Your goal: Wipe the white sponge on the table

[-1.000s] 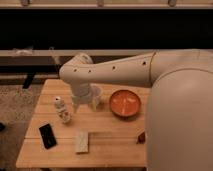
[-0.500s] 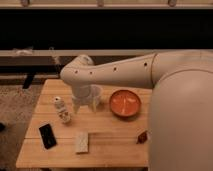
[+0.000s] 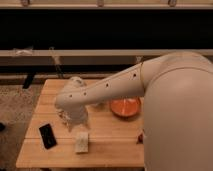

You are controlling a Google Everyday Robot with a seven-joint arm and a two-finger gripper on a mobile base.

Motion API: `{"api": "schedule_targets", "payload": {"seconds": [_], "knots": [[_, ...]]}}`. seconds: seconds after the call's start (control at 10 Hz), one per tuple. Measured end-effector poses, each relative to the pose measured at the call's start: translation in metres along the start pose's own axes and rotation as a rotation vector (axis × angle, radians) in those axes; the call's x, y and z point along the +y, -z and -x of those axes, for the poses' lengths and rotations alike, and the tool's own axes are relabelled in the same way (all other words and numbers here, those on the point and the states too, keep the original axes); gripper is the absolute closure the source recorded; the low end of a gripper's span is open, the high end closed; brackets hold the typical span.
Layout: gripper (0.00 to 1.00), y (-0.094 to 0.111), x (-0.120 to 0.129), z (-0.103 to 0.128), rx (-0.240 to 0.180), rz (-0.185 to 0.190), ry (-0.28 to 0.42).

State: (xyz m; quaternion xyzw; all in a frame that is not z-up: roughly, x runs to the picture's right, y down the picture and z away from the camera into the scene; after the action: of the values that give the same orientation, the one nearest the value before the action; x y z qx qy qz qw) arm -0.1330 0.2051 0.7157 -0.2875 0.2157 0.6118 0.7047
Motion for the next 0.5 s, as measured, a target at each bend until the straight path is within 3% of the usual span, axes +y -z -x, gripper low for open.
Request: {"api": "schedule_targets", "payload": {"seconds": [0.5], "knots": [[0.35,-0.038,0.001,-0.011,0.019,-0.003,0.017]]}}
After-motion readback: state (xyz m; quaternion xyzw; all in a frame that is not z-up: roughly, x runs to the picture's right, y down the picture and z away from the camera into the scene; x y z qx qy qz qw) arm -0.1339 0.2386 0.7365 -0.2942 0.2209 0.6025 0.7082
